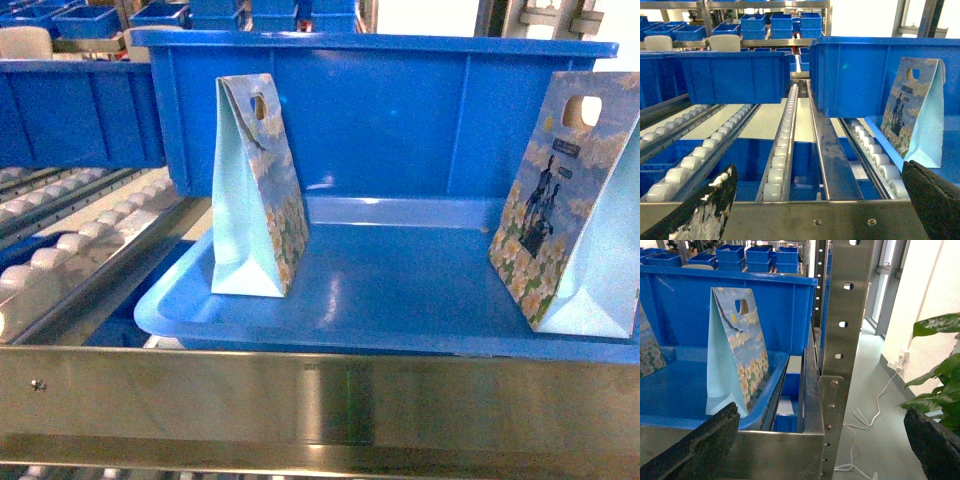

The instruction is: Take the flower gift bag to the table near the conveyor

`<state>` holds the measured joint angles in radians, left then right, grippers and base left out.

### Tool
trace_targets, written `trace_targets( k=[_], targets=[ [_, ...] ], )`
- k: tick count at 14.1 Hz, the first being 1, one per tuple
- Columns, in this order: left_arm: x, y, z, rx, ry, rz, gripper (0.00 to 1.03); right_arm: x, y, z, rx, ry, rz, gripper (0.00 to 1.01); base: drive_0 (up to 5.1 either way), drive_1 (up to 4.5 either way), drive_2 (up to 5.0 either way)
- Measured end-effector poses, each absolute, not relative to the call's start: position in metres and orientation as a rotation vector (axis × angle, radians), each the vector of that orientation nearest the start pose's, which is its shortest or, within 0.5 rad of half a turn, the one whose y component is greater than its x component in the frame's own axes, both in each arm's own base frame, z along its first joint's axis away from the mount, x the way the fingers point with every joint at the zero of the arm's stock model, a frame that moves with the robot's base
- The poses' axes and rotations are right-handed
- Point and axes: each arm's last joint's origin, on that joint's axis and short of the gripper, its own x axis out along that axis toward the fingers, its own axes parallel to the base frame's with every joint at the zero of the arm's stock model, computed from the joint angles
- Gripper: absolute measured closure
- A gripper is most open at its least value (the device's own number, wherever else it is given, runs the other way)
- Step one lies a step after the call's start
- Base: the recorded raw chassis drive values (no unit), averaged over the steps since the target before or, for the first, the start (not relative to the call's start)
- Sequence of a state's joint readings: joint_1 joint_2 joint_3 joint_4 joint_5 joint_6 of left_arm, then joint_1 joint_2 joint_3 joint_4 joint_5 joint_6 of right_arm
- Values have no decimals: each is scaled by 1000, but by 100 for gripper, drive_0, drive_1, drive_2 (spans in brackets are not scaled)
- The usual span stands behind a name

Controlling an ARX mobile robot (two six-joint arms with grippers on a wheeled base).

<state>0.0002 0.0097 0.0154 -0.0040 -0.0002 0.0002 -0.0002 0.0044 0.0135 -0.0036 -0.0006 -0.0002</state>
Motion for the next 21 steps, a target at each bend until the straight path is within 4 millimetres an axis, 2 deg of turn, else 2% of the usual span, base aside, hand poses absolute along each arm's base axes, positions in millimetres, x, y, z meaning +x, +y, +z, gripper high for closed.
trace_targets(
  k=[13, 14, 17, 19, 21],
  targets=[
    [98, -1, 171, 4, -34, 10, 5, 99, 0, 172, -1, -43, 0, 3, 0, 0, 0],
    [102, -4, 177, 4, -84, -5, 5, 104, -1, 174, -2, -58, 9, 3, 0, 0, 0],
    [125, -15, 181, 24, -83, -48, 5, 128, 1, 182, -1, -67, 27, 3, 0, 0, 0],
    [145, -22, 200, 17, -134, -71, 5, 149, 6, 200, 1, -107, 54, 3, 0, 0, 0],
    [168, -30, 214, 15, -151, -96, 5, 169, 14, 203, 1, -80, 85, 3, 0, 0, 0]
  ],
)
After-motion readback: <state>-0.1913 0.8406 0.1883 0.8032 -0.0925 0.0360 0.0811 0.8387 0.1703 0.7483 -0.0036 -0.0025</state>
